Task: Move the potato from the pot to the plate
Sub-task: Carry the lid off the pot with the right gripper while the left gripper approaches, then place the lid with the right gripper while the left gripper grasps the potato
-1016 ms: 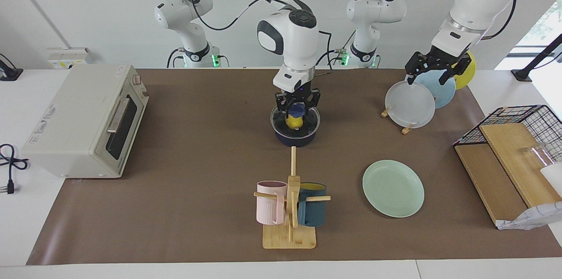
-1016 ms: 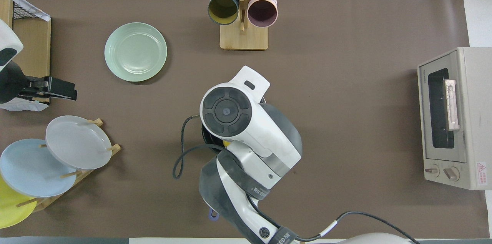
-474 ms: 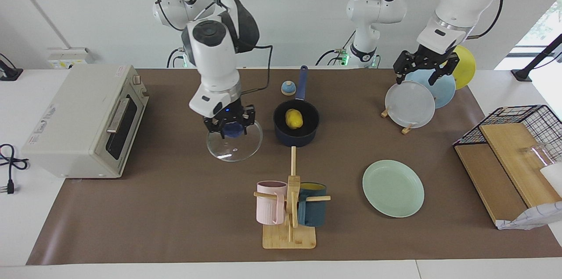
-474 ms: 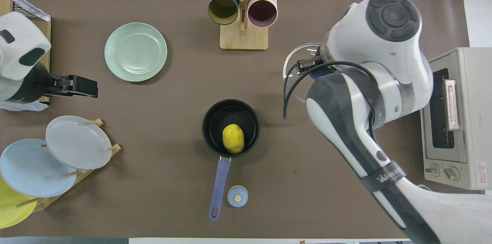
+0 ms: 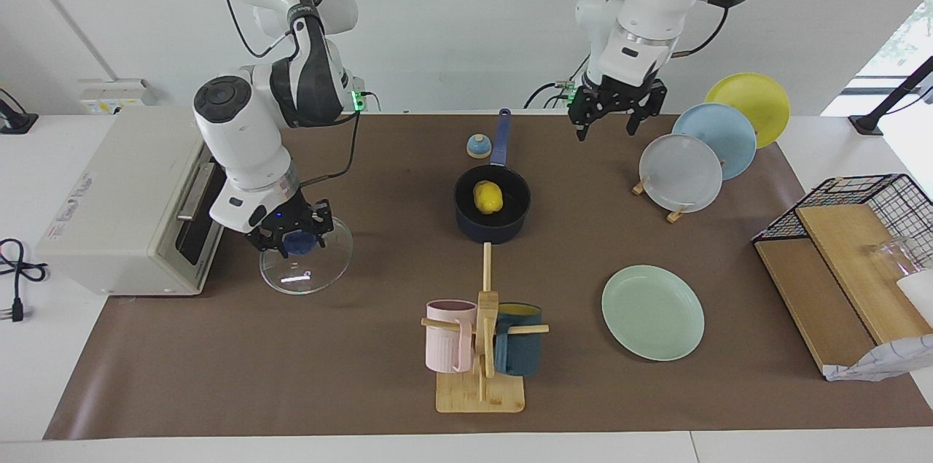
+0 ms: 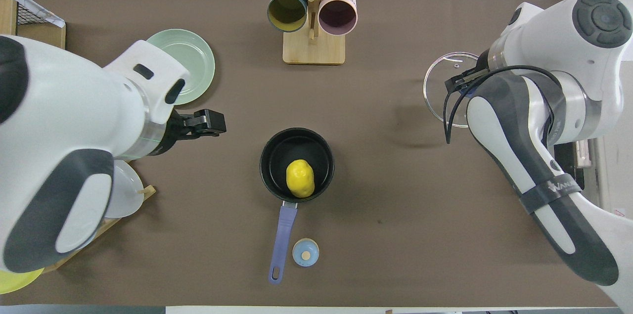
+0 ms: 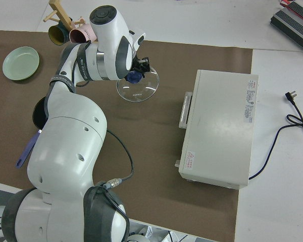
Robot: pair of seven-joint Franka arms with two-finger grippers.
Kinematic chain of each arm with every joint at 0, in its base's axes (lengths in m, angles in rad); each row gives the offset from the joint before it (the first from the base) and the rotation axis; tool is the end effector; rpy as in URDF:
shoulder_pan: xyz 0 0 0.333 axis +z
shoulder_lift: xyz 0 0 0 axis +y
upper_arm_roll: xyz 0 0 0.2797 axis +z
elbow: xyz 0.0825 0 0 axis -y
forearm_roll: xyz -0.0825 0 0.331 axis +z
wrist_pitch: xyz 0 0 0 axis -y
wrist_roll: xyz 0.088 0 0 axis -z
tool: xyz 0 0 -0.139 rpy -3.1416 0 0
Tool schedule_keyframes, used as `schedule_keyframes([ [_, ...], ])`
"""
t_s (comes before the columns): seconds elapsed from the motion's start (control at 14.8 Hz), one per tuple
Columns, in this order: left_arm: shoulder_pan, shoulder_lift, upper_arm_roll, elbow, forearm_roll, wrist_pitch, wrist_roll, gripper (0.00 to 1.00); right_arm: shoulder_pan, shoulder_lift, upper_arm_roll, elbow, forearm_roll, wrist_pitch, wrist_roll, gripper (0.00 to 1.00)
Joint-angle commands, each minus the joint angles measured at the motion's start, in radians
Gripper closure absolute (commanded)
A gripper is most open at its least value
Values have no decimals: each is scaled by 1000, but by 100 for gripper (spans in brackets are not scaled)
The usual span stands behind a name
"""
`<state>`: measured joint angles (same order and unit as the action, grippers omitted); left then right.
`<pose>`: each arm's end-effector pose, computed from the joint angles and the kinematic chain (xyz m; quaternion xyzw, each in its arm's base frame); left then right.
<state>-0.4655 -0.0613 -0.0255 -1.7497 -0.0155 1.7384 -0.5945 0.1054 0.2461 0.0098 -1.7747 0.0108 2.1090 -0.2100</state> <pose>0.4385 -0.2369 0.5259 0.9983 0.0528 0.0178 0.0188 0.5781 0.0674 0.3838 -0.9863 -0.1590 -0.0443 0.0038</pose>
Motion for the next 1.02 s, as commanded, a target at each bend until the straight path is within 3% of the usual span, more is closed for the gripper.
schedule_keyframes([
  [0.0,-94,26,15,-85,-18,119,-134,0,-22,-61,16,-106,20,77,-29,71],
  [0.41,-176,217,16,-100,-34,318,-306,0,-104,-7,16,-109,69,106,-146,71],
  [0.68,-219,250,16,-168,-34,447,-405,0,-144,24,16,-114,118,109,-209,71],
  [0.95,-246,267,16,-223,-34,475,-410,0,-139,22,15,-137,118,137,-215,70],
])
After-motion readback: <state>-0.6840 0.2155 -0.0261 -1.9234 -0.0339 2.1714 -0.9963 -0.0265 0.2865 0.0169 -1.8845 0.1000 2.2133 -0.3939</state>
